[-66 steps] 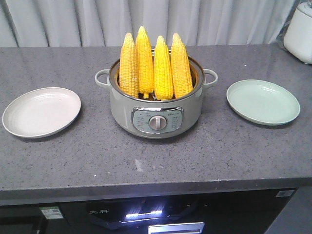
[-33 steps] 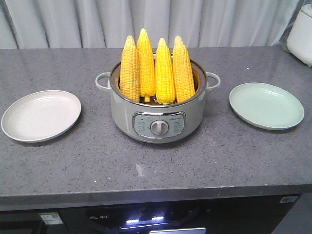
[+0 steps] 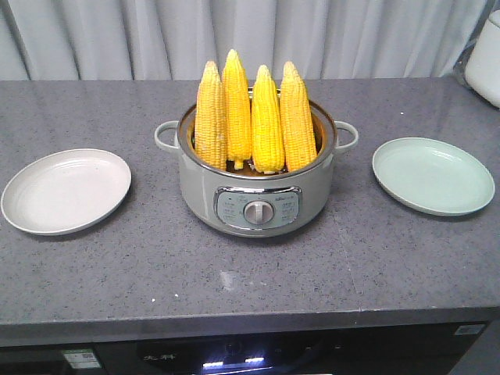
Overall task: Distribute corn equally
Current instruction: 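Drive closer and stop facing the pot between the plates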
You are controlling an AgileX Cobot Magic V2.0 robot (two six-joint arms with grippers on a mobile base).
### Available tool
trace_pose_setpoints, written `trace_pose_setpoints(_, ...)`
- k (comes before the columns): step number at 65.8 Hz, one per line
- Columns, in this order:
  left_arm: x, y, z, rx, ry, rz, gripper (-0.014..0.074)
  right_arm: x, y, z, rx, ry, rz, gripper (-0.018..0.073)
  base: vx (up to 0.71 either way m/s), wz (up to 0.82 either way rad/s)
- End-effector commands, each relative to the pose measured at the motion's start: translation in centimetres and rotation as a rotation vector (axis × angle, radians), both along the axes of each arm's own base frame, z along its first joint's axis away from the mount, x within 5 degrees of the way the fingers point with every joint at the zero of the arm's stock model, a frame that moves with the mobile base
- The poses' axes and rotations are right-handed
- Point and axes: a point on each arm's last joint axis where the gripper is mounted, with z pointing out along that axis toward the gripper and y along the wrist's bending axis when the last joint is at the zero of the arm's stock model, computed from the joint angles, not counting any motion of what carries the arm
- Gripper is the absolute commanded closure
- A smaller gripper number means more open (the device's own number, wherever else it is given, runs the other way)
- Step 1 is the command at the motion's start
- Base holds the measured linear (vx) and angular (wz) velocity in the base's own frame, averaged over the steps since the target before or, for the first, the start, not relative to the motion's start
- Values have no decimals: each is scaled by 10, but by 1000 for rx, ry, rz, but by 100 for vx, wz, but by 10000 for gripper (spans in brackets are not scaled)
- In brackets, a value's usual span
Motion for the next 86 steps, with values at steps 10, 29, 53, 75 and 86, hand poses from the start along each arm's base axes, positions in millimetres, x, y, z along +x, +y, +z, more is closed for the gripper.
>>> trace_pose_setpoints(10,0,0,2,-16,-71,-1,603,0,-1,4,-18,-67,-16,563,3,1)
trace_pose_setpoints(29,0,0,2,-16,-71,-1,603,0,-1,4,-18,-67,-16,563,2,2)
trace_pose_setpoints(53,0,0,2,-16,-71,-1,603,0,-1,4,-18,-67,-16,563,1,1)
trace_pose_setpoints(75,0,0,2,-16,-71,-1,603,0,-1,4,-18,-67,-16,563,1,1)
trace_pose_setpoints(86,0,0,2,-16,-71,-1,603,0,-1,4,-18,-67,-16,563,1,2)
